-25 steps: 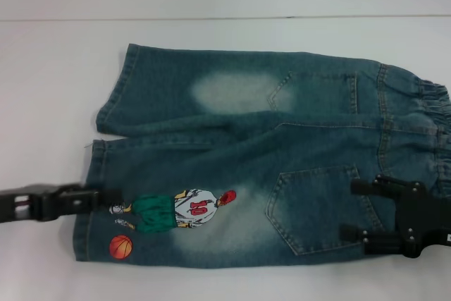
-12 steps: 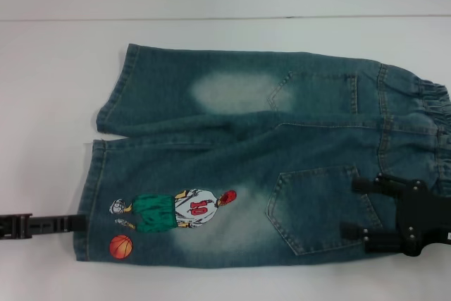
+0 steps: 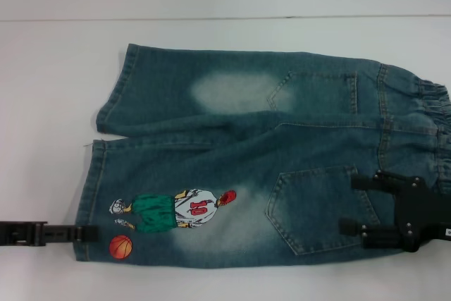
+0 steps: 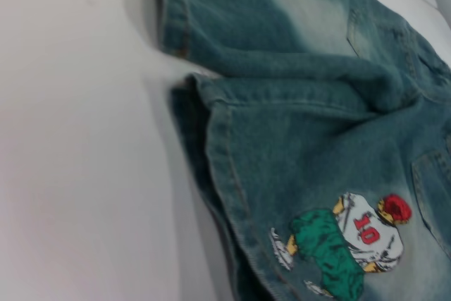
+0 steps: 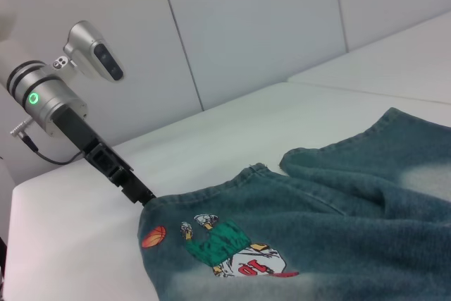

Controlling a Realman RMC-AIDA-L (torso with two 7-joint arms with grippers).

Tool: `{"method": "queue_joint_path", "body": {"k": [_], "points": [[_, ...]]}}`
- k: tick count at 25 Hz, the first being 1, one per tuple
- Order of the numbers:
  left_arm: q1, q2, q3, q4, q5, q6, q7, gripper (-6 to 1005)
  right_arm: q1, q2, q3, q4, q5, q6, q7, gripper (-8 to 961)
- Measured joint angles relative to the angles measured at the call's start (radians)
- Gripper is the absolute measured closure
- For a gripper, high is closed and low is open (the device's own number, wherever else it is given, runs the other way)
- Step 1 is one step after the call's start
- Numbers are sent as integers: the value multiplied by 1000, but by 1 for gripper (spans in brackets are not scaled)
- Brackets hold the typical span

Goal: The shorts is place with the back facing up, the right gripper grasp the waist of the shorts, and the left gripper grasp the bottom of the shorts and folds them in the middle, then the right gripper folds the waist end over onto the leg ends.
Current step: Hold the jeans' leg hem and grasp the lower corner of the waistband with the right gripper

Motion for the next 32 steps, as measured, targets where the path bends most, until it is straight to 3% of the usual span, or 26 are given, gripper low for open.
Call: {"method": "queue_joint_path", "body": {"k": [6, 25, 30, 32], "points": [[-11, -10, 54, -17, 1, -27, 0, 137, 1, 1, -3, 1, -1, 15, 0, 9], [-25, -31, 57, -12, -17, -32, 26, 207, 3, 1, 0, 3, 0, 32, 2, 10], [-32, -31, 60, -14, -12, -28, 26, 356, 3, 1, 0, 3, 0, 32, 3, 10], [-32, -30, 59, -12, -17, -21, 26, 519, 4, 1, 0, 3, 0, 32, 4, 10]]}}
